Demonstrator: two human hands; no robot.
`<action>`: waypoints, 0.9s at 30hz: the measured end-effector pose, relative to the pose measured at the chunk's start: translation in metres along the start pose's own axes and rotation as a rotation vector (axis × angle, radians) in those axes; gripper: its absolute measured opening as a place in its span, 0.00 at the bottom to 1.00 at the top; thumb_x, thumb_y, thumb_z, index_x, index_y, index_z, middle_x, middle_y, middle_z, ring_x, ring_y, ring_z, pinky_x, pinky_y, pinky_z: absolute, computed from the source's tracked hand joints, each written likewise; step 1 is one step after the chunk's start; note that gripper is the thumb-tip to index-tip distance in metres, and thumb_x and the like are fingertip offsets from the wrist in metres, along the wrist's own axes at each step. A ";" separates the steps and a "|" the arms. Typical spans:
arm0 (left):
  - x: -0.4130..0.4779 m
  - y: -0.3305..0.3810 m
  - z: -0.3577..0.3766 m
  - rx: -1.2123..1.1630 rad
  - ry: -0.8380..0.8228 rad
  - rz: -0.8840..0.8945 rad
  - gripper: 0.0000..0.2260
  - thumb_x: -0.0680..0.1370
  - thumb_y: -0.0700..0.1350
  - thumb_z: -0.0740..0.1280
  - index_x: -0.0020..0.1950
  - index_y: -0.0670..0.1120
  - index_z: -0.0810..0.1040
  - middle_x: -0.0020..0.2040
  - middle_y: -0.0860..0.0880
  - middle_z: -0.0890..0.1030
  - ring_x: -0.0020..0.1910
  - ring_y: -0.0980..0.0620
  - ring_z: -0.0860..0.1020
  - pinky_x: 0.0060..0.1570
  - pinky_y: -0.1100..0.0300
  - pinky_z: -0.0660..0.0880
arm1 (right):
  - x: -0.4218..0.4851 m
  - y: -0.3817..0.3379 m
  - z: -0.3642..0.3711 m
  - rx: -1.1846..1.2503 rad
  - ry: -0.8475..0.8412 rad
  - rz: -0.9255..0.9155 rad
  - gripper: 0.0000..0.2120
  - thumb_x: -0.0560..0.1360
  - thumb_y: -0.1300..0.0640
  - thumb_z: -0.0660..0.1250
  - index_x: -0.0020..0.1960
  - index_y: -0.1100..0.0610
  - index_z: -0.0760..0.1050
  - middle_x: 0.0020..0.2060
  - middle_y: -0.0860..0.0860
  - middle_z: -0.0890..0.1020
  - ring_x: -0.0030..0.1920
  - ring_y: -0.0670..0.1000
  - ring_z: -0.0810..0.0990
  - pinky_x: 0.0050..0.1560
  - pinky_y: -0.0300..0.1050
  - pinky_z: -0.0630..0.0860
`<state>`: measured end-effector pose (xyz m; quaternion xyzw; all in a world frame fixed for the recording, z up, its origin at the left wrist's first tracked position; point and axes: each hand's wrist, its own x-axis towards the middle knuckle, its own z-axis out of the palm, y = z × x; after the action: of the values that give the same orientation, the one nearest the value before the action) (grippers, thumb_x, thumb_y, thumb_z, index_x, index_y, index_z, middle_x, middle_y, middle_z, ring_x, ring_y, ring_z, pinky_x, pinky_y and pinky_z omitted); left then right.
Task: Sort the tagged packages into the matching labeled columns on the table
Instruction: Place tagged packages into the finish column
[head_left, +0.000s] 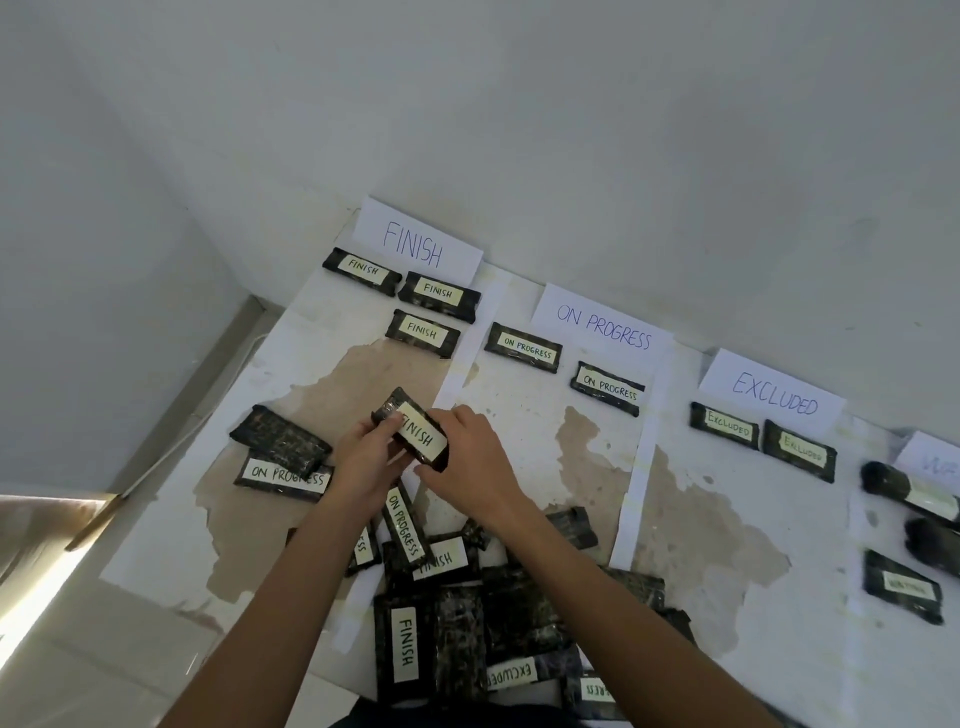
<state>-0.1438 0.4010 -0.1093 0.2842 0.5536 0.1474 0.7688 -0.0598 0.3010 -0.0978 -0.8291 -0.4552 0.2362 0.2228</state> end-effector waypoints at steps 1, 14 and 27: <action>0.002 0.004 0.000 -0.007 0.005 0.014 0.03 0.79 0.40 0.62 0.51 0.42 0.74 0.48 0.43 0.79 0.48 0.48 0.78 0.44 0.55 0.77 | 0.006 -0.002 0.001 -0.039 0.009 -0.017 0.29 0.70 0.52 0.70 0.68 0.54 0.66 0.57 0.54 0.73 0.56 0.54 0.70 0.57 0.49 0.72; 0.106 0.095 -0.060 1.139 0.310 0.601 0.24 0.74 0.40 0.66 0.69 0.45 0.67 0.70 0.42 0.68 0.70 0.42 0.63 0.65 0.48 0.64 | 0.172 -0.026 0.026 -0.076 0.021 -0.102 0.22 0.73 0.59 0.67 0.65 0.63 0.70 0.57 0.60 0.75 0.57 0.59 0.69 0.58 0.54 0.70; 0.142 0.096 -0.094 1.544 0.281 0.573 0.27 0.75 0.45 0.68 0.72 0.50 0.65 0.75 0.45 0.59 0.72 0.41 0.58 0.67 0.44 0.64 | 0.237 -0.023 0.069 -0.141 0.012 -0.143 0.23 0.74 0.59 0.67 0.67 0.62 0.69 0.59 0.58 0.73 0.57 0.57 0.69 0.58 0.49 0.70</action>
<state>-0.1745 0.5800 -0.1822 0.8399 0.4961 -0.0496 0.2145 -0.0036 0.5266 -0.1836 -0.8095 -0.5275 0.1820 0.1827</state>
